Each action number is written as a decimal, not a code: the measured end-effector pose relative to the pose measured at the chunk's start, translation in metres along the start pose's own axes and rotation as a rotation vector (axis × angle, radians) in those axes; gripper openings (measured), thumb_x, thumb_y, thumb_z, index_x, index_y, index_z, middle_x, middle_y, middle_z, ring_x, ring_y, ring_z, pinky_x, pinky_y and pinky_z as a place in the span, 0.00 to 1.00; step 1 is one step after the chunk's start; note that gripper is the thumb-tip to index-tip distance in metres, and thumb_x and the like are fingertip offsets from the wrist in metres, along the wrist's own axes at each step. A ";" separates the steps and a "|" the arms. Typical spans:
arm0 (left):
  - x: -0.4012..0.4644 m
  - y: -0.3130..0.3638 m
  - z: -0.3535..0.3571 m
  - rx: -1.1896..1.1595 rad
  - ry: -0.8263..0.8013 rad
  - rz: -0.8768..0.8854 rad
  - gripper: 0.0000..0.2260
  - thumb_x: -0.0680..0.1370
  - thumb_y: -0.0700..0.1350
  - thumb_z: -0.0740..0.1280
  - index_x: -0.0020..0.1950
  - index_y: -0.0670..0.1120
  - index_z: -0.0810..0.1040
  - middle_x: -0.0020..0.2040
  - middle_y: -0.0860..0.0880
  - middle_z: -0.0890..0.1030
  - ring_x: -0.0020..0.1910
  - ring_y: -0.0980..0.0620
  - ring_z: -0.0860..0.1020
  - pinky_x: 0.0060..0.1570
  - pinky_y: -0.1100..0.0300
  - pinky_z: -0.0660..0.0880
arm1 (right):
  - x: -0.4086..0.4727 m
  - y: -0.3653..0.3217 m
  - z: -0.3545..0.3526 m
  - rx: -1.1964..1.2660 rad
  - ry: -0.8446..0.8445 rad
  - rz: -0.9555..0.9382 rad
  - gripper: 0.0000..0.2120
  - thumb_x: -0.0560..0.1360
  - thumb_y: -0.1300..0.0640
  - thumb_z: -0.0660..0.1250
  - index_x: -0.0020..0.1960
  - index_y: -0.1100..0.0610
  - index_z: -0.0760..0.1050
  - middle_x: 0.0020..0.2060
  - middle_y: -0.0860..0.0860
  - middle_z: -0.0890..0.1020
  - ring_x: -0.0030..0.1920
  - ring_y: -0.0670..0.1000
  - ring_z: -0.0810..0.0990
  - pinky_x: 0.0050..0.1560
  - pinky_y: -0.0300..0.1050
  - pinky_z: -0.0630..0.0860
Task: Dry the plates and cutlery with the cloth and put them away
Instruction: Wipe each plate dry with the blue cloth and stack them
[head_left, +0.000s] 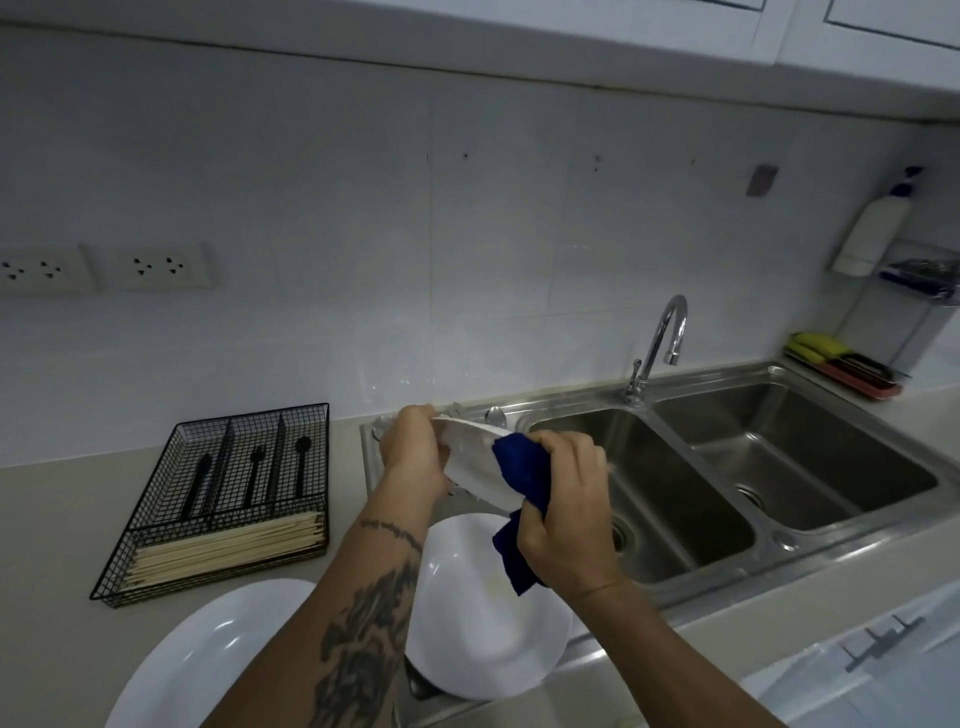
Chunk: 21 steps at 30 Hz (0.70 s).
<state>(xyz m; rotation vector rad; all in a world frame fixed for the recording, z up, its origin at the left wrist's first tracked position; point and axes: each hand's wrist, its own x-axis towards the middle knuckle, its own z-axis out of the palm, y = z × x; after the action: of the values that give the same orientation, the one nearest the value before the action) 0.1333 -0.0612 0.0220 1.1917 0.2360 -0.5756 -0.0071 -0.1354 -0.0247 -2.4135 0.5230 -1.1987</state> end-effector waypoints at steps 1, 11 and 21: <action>0.000 0.001 0.001 -0.039 -0.004 -0.006 0.05 0.77 0.33 0.62 0.42 0.39 0.72 0.44 0.44 0.74 0.37 0.51 0.71 0.30 0.61 0.74 | -0.003 0.002 -0.002 -0.003 -0.037 -0.015 0.31 0.61 0.68 0.67 0.61 0.51 0.68 0.55 0.47 0.71 0.52 0.48 0.67 0.52 0.38 0.69; 0.025 -0.006 -0.020 0.111 -0.174 0.172 0.27 0.74 0.26 0.57 0.65 0.49 0.78 0.62 0.49 0.78 0.60 0.45 0.76 0.55 0.49 0.78 | 0.010 0.013 -0.029 0.268 -0.351 0.132 0.25 0.69 0.60 0.59 0.66 0.48 0.63 0.59 0.46 0.73 0.58 0.45 0.73 0.58 0.40 0.71; -0.010 -0.023 -0.028 0.049 -0.365 0.189 0.24 0.77 0.25 0.55 0.66 0.46 0.76 0.62 0.49 0.81 0.60 0.46 0.80 0.62 0.48 0.75 | 0.059 0.017 -0.020 0.096 -0.086 0.174 0.11 0.74 0.59 0.66 0.56 0.53 0.74 0.58 0.49 0.73 0.57 0.48 0.73 0.60 0.44 0.70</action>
<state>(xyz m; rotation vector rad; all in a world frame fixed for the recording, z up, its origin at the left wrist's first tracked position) 0.1161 -0.0383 -0.0026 1.1187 -0.1995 -0.6231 0.0068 -0.1827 0.0170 -2.2753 0.6201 -1.0193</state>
